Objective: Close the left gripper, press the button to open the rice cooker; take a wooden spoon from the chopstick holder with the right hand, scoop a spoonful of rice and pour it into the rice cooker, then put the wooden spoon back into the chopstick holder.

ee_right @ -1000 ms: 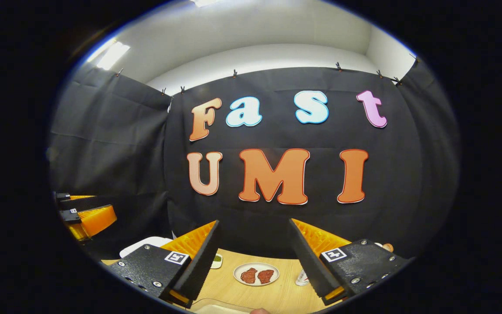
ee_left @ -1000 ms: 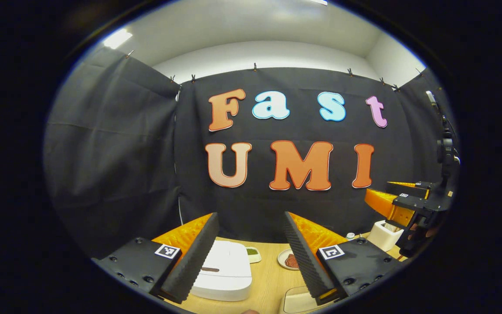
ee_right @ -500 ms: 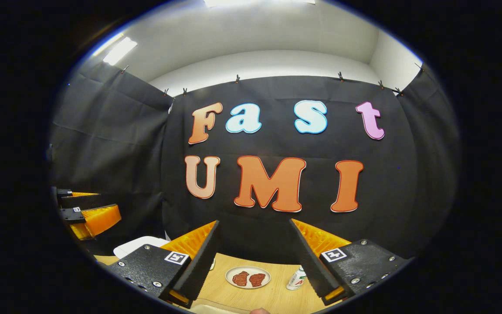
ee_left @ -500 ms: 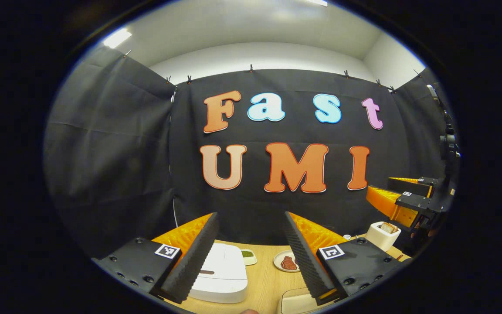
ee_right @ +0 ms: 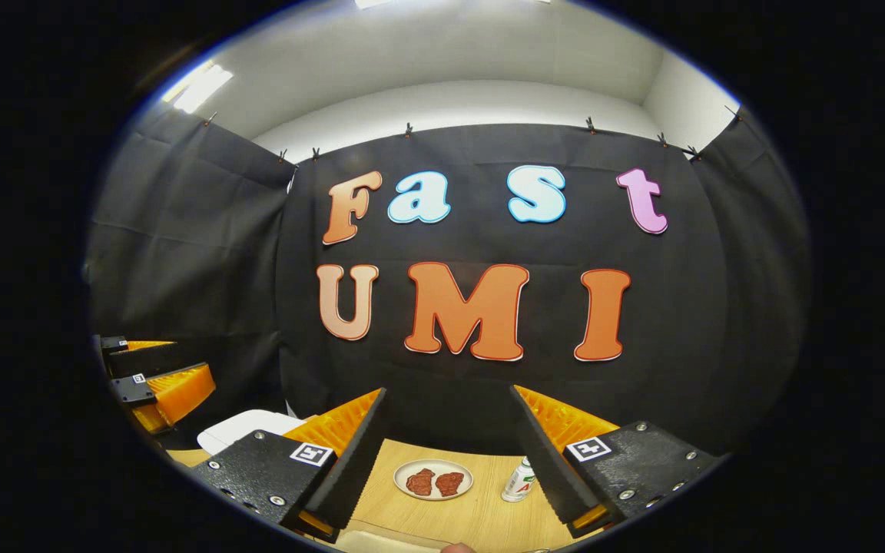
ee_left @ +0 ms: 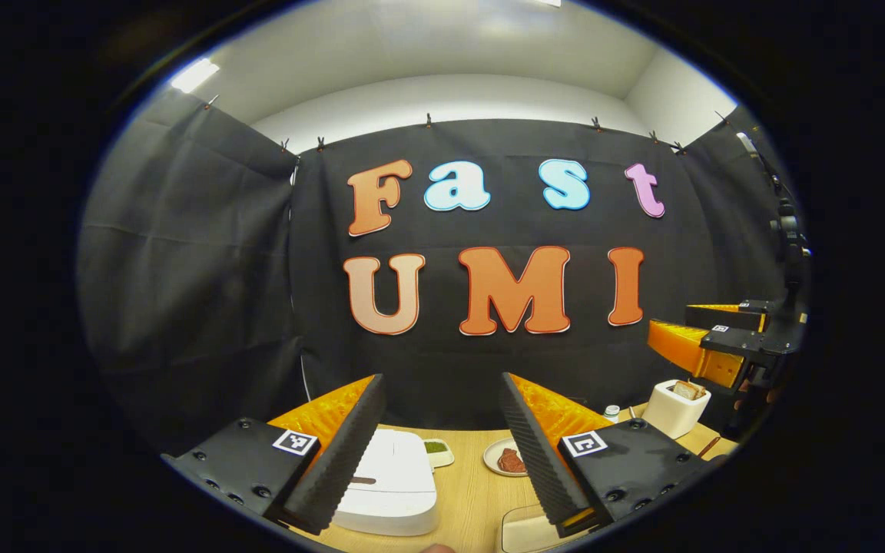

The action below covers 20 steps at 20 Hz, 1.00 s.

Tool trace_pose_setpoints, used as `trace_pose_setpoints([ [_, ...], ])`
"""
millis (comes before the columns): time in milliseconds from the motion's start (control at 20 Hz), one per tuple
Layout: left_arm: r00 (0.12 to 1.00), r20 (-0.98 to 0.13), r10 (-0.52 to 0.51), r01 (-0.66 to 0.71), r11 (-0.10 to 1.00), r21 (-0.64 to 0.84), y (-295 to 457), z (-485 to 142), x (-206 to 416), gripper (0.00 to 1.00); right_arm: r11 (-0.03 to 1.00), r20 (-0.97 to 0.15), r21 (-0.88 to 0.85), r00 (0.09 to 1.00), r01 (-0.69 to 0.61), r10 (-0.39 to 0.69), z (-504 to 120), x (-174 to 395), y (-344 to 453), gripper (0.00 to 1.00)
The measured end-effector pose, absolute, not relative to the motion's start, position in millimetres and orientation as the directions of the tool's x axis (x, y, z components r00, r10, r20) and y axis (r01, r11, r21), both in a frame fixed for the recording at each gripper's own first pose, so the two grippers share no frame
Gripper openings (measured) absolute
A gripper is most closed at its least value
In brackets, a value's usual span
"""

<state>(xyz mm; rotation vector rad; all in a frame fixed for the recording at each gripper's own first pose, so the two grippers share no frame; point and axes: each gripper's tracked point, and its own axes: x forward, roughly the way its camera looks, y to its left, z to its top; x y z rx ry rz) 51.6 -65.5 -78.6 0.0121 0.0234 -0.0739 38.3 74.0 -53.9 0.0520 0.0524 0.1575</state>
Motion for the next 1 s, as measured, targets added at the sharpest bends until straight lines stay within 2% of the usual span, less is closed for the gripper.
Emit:
trace_pose_setpoints([
  [50,0.997,-0.021,-0.078,0.078,0.997,0.014,-67.1,-79.3,50.9,1.0,0.986,-0.049,0.056,0.986,-0.158,0.16,-54.5,37.4,74.5,0.95],
  [1000,0.997,-0.025,-0.079,0.08,0.996,0.029,-66.5,-91.3,50.4,1.0,0.985,-0.061,0.058,0.984,-0.161,0.165,-65.8,35.4,77.2,0.95],
])
